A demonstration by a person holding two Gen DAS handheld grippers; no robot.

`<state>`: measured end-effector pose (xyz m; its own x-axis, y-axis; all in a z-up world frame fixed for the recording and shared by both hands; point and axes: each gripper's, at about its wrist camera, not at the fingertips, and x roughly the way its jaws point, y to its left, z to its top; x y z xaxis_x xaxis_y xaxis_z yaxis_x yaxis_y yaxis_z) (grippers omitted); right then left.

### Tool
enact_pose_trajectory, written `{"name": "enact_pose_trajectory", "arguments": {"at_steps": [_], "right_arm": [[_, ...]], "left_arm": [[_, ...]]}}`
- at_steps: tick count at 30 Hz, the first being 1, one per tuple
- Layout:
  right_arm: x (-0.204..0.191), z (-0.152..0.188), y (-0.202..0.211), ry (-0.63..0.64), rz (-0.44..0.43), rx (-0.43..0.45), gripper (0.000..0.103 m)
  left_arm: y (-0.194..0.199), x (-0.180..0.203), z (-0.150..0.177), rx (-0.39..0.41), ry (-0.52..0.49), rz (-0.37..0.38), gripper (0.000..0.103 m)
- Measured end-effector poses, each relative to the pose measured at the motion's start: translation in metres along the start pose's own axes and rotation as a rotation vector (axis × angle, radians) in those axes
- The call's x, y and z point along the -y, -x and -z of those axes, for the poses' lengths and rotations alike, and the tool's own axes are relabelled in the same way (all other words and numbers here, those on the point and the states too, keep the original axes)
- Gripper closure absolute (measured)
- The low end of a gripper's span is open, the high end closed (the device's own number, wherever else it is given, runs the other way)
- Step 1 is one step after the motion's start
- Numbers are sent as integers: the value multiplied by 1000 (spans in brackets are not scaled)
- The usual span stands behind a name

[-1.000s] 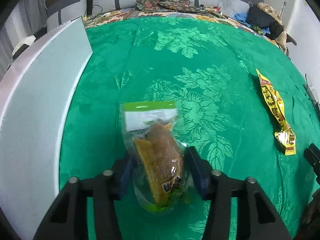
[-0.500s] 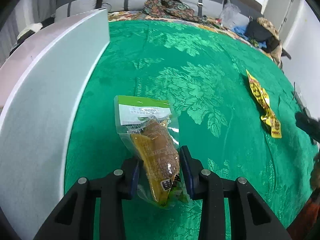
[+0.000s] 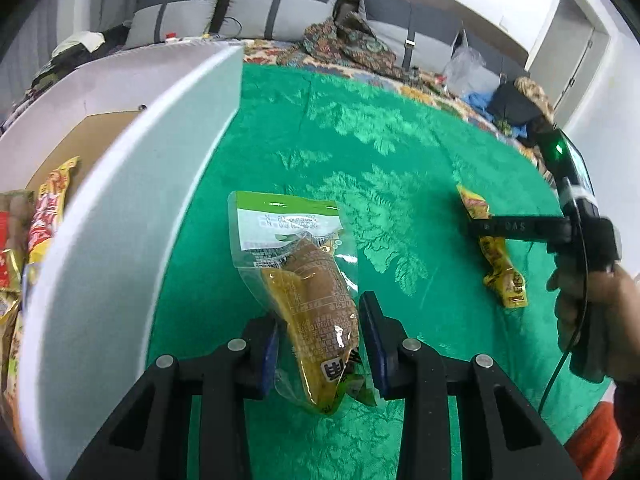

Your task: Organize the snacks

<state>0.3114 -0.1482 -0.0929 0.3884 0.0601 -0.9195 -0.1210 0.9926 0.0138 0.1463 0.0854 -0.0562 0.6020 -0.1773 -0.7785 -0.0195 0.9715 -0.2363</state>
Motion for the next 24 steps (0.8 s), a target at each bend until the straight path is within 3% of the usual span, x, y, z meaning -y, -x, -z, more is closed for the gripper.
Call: {"name": "enact_pose_trajectory", "arguments": {"at_steps": [1,2,4,10,14,19,24], "right_arm": [[0,2,6,4,1,17,64],[2,4,13,9,-8,20,65],[18,10,21,-65,-112,0,66],[63,41,65,-228,-352,78,66],[73,52,93,-287,-469,118,66],[45,48,133,-267,-572,164,65],[-10,38,180,-180,-666,203,65]], "left_arm": [[4,0,0,7,2,2,68],[8,0,0,14,4,7,68],[13,1,0,23,7,16,68],[31,10,-3,41,31,65,68],[52,11,-12,70,58,104,68],[93,-11,-29,131,119,142,67],[136,-60,-46,181,170,117,67]]}}
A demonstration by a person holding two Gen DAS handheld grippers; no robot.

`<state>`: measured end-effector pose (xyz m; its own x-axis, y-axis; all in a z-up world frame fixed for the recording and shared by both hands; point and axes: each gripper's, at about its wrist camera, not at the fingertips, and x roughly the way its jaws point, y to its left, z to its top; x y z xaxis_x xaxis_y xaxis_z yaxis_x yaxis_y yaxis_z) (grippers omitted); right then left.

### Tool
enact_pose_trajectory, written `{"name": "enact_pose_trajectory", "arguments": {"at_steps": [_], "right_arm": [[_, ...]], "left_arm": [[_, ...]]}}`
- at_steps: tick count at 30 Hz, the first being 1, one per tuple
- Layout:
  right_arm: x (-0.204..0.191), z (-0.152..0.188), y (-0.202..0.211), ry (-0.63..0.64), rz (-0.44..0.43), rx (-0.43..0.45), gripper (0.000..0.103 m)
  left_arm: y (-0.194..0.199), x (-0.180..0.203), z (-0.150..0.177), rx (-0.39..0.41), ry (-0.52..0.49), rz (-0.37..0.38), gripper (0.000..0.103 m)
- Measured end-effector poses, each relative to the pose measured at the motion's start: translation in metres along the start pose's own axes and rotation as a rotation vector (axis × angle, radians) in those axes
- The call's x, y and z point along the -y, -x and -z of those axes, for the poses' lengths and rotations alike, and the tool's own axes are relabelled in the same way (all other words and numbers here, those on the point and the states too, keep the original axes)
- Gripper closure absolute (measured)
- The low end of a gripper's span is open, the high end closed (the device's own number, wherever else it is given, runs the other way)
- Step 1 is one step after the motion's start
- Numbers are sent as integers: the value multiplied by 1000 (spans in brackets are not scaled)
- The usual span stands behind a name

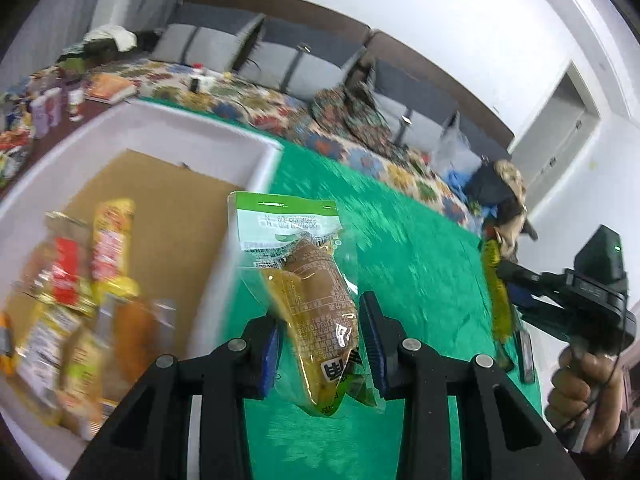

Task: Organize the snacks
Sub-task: 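Carry both bags into the white box and open both tools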

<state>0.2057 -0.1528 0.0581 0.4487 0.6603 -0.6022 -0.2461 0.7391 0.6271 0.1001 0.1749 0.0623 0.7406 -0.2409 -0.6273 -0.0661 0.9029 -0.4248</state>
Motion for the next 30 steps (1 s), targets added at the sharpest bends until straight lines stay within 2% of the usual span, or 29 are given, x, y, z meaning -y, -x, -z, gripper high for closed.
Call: {"name": "enact_pose_trajectory", "arguments": {"at_steps": [4,8,14,16,17,18,19,20,21,23,24,26,30], "right_arm": [[-74,0,-15,70,-106,-16,64],[-157,7,-51,156,-195,-61,64],[-237,44,-120,262,-228,-149,63],[-248,62,-146,293,-207,-174,62],[-248,70,-155,306,-195,-180,61],[-248,81,-167,320,-184,-190,54],[-247,91,-180,324,-176,-211,43],[-242,99,-195,324,-163,-249,36],[-234,105,-207,314,-143,-289,30],[-221,117,-216,288,-115,-332,30],[-216,119,-215,284,-104,-324,30],[-209,117,-205,295,-86,-284,30],[-209,109,-164,395,-40,-140,28]], "left_arm": [[39,-51,-22,55,0,-104,67],[60,-104,-29,57,23,-200,67],[64,-154,-4,8,31,-298,65],[60,-162,8,-11,23,-337,59],[58,-166,14,-20,17,-365,50],[53,-166,19,-24,9,-391,47],[51,-167,23,-28,2,-411,38],[50,-168,26,-31,-8,-433,27],[49,-168,29,-29,-18,-448,22],[55,-165,35,-5,-47,-474,16],[59,-161,38,12,-63,-478,14],[66,-150,41,41,-87,-487,3],[76,-125,33,90,-153,-567,0]]}}
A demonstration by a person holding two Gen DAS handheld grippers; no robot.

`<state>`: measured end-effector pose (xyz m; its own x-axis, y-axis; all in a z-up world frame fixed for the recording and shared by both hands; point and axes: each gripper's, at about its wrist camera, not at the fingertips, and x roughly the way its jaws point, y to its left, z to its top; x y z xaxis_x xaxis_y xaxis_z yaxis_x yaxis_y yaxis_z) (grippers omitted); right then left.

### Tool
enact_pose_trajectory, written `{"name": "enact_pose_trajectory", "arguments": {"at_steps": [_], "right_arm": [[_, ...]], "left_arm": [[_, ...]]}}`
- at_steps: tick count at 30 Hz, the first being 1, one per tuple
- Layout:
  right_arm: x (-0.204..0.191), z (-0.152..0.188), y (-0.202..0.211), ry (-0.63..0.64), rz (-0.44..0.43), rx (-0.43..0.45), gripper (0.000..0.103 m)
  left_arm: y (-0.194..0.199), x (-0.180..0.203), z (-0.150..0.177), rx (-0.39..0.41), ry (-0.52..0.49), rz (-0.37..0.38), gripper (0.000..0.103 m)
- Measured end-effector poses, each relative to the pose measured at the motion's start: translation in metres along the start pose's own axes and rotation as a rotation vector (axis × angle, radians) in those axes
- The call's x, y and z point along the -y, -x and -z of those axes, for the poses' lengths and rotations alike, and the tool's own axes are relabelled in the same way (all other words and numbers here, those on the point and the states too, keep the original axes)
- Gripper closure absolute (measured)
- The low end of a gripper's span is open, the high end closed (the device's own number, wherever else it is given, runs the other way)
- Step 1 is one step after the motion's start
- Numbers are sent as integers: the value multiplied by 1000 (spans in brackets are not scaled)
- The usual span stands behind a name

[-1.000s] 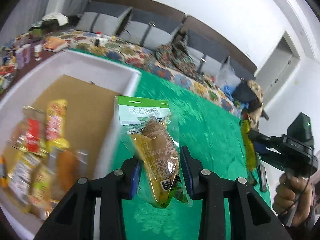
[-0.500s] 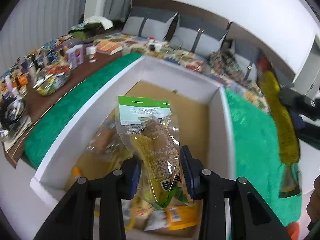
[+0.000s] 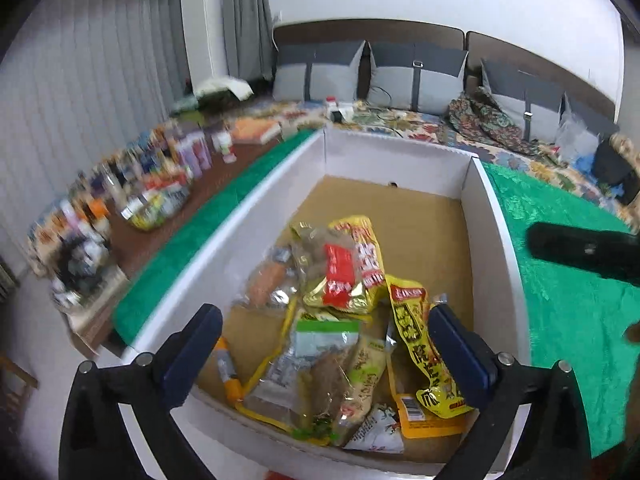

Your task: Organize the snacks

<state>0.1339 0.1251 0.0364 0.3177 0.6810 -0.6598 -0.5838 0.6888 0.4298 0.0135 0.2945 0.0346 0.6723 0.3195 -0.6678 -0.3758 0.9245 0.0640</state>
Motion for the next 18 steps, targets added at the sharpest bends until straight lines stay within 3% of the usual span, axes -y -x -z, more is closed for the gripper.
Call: {"name": "enact_pose_trajectory", "arguments": {"at_steps": [8,13,18], "right_arm": [[-5,-1,42,188,143,126,24],[-7,0,43,202,203,121,23],[-18,4,44,211,209,95,24]], "left_arm": [[27,12,-16,56,12,-149,0],[27,11,-18,-2,31,-186,0],[29,3,-15,-19,52,-210,0]]}}
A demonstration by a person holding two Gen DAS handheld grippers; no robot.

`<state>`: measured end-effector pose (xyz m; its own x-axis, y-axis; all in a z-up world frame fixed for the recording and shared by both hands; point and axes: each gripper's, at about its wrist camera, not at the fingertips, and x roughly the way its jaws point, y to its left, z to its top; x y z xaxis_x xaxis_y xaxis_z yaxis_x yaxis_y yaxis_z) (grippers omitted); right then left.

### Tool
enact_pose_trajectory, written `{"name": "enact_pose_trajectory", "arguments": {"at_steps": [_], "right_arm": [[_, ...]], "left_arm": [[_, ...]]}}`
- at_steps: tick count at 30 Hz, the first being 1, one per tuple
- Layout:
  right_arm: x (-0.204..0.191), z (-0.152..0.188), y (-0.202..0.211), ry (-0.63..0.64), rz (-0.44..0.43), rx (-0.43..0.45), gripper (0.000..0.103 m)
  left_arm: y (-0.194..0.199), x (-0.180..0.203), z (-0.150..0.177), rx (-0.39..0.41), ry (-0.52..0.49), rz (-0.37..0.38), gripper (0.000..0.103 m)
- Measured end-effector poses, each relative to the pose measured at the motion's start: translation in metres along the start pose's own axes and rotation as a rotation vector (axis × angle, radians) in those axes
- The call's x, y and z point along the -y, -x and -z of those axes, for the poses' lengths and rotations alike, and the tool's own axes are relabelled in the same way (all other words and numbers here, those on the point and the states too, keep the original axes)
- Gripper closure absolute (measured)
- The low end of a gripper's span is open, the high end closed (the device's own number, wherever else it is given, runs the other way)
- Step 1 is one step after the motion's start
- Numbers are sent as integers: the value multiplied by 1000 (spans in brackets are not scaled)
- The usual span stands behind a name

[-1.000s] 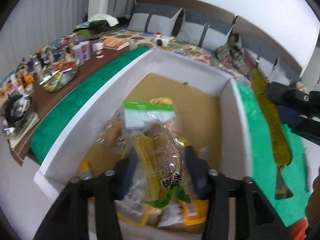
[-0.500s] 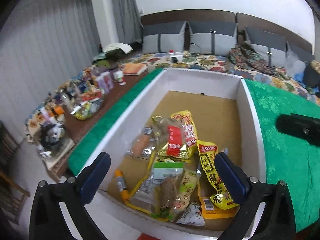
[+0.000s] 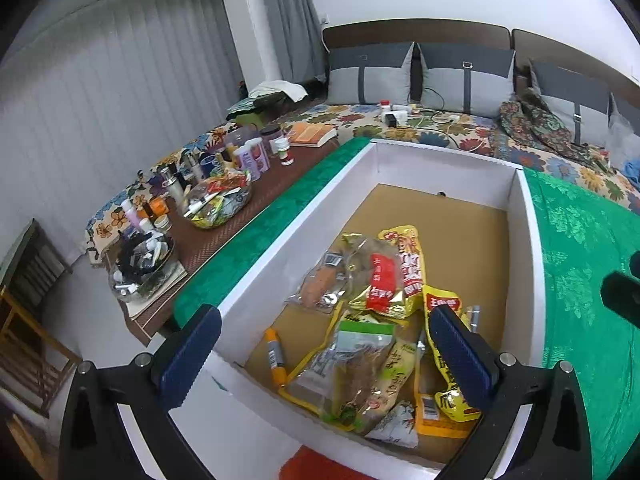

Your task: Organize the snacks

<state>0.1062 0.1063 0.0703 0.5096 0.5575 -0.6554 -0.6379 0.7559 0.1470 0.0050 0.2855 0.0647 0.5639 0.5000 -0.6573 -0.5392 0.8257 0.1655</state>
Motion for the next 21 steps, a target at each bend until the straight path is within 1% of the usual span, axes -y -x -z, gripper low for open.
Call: {"name": "enact_pose_trajectory", "arguments": {"at_steps": [3,6,9,13,17,21], "right_arm": [[-10,3,2,20,6,-14,24],[-20,8,1,44,13,-37,23],[-27,11,0,55,17,-52,23],[-34,12,0,66,52,-69,23],[-37,9,4,61,78,-77,23],[-37,5,13,46,67,-51,23]], "left_arm": [[-1,-3,1,-17,-13,-23,0],[0,-6,2,-15,-23,-58,0],[2,-8,2,-13,-38,-47,0],[12,-14,2,-7,-24,28,0],[20,-23,-2,-19,6,94,0],[23,-31,-5,-52,34,186,0]]}}
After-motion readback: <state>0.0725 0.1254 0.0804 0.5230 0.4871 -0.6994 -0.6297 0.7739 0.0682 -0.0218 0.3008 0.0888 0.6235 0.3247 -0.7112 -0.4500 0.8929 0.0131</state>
